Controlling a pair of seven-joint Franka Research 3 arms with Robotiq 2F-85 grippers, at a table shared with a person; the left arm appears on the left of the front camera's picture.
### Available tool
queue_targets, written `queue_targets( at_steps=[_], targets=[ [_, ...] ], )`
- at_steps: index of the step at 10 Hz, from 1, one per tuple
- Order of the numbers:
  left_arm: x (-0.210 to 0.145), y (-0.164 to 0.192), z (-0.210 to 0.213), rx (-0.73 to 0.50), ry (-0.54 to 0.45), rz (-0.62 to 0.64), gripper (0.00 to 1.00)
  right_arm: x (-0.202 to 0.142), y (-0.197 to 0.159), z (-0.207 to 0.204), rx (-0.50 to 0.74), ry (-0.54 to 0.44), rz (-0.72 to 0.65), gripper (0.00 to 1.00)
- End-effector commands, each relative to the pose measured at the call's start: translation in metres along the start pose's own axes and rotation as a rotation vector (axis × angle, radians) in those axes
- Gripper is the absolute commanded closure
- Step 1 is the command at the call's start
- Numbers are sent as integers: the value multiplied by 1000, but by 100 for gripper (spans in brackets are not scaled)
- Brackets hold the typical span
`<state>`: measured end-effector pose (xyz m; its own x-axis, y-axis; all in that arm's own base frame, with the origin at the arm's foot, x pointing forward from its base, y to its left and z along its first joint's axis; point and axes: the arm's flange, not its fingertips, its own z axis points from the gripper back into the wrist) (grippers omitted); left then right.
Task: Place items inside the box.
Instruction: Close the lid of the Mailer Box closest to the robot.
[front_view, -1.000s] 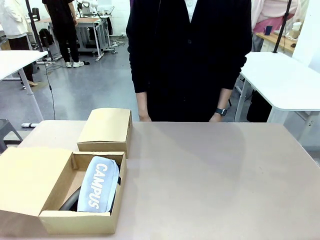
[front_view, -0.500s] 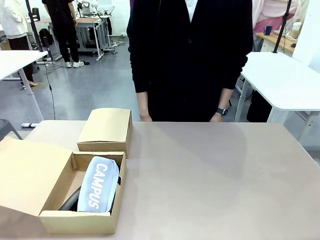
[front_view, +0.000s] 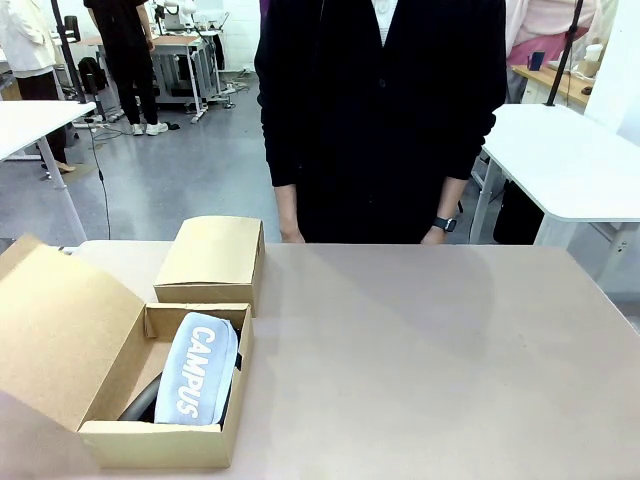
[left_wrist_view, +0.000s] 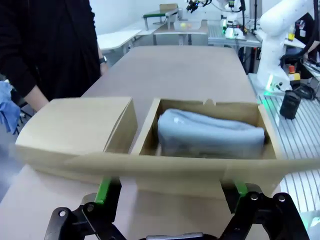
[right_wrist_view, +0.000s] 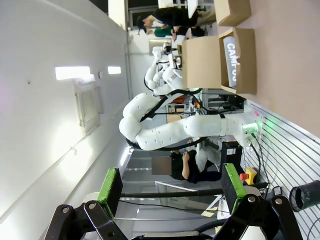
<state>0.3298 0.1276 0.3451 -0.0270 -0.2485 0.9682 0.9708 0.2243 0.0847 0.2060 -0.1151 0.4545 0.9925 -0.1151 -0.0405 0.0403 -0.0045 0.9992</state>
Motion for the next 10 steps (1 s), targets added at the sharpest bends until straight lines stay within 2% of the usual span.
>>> queue_targets(
  at_steps=[1,3,5,7,9,10],
  targets=[
    [25,-67,-49,-6,-16,43,0,-1,6,0,11,-2,3,0],
    [44,-79,-61,-45,-38,136,0,-1,6,0,11,-2,3,0],
    [53,-88,-85,-52,-34,108,0,-1,6,0,11,-2,3,0],
    [48,-101,-118,-95,-20,95,0,-1,6,0,11,-2,3,0],
    [50,-125,-149,-103,-4,97,0,-1,6,0,11,-2,3,0],
    [52,-140,-157,-132,-9,58,0,-1,6,0,11,-2,3,0]
  ],
)
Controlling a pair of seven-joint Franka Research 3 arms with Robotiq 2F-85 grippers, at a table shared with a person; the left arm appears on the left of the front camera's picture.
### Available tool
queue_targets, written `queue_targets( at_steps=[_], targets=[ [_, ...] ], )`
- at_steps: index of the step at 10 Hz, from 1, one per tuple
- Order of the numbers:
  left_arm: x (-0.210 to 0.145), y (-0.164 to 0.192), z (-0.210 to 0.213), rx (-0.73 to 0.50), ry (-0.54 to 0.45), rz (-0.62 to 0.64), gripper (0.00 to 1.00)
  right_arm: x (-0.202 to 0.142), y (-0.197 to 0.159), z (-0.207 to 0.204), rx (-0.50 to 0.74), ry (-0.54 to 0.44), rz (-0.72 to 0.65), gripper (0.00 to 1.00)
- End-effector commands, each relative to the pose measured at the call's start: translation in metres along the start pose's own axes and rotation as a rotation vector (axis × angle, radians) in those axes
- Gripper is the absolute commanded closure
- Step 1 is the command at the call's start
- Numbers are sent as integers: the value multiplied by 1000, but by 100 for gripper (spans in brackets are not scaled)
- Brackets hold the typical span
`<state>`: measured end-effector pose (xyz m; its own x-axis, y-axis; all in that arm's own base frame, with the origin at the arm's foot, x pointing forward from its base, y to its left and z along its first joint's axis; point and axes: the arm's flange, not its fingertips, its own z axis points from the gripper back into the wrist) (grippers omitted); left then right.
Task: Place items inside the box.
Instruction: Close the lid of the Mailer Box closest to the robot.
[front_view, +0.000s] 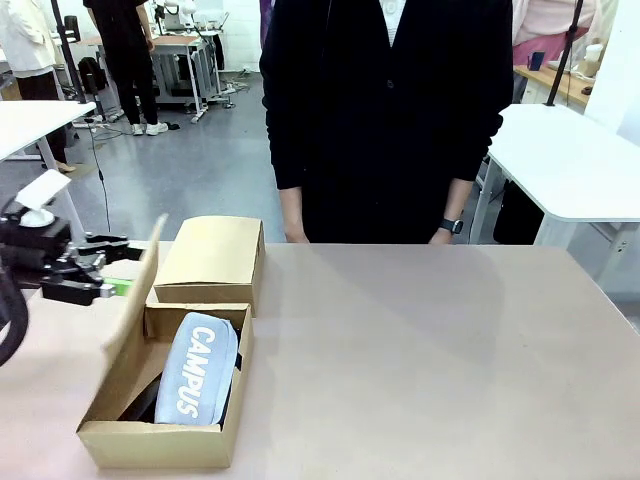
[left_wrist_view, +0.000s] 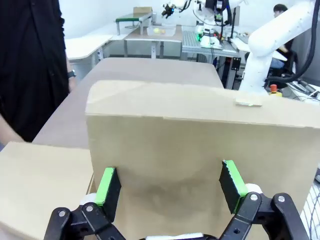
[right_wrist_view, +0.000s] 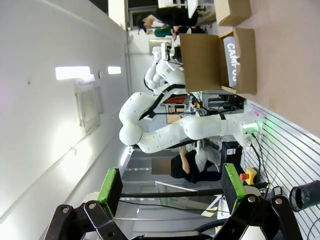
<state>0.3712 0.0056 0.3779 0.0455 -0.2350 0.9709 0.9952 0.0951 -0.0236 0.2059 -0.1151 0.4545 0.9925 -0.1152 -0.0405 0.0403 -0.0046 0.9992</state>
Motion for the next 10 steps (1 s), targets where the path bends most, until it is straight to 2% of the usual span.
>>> queue_targets(
  at_steps=[1,4,6,9,10],
  targets=[
    [-24,-160,-74,7,14,-29,0,-1,6,0,11,-2,3,0],
    [-50,-191,-106,-127,171,-10,0,-1,6,0,11,-2,3,0],
    [-58,-204,-109,-205,204,-63,0,-1,6,0,11,-2,3,0],
    [-78,-211,-111,-211,275,-127,0,-1,6,0,11,-2,3,0],
    [-79,-209,-110,-214,273,-99,0,-1,6,0,11,-2,3,0]
  ],
)
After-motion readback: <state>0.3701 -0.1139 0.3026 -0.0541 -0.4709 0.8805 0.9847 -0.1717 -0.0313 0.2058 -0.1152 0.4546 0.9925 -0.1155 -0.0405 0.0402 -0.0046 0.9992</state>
